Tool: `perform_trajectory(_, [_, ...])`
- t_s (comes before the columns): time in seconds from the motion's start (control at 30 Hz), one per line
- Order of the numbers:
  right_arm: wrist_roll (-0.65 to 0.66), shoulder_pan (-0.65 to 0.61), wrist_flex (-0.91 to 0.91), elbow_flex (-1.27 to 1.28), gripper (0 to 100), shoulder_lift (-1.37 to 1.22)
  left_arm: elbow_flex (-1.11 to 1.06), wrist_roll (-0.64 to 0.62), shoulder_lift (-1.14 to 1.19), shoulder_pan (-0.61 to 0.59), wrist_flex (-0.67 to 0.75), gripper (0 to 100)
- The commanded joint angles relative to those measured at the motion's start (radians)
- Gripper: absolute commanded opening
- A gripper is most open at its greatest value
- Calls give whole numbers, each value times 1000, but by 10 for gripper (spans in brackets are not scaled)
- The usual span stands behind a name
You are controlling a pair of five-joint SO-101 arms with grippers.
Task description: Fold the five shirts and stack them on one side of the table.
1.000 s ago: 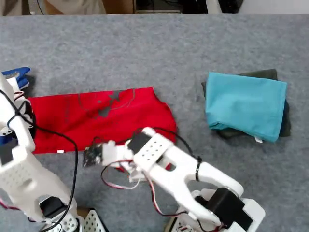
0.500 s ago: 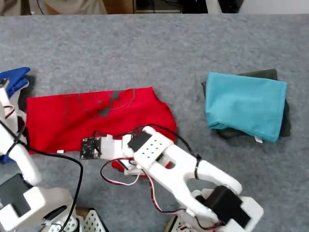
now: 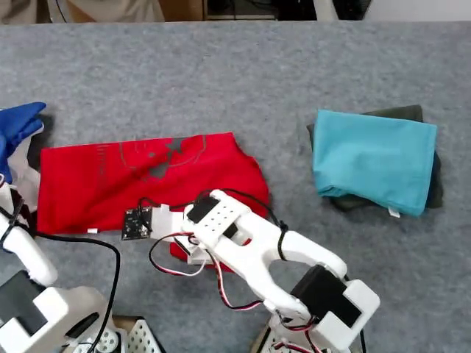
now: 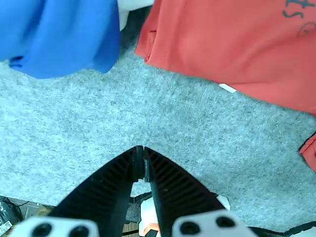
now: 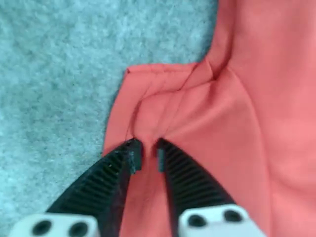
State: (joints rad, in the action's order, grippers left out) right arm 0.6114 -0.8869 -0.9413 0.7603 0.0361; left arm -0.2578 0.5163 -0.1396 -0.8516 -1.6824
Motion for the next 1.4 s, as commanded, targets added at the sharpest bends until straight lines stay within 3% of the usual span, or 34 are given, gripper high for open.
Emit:
perform_trajectory(0.0, [-9, 12, -9, -24, 11, -2, 9, 11, -45, -3, 11, 20])
perform_trajectory(0.57, [-11, 5, -259, -268, 2, 1, 9, 11, -45, -5, 11, 19])
perform_trajectory(0.9, [-38, -90, -265, -262, 2, -1, 9, 11, -45, -8, 11, 19])
perform_trajectory(1.37, [-38, -96, -288, -223, 2, 28, 3, 11, -45, -14, 11, 19])
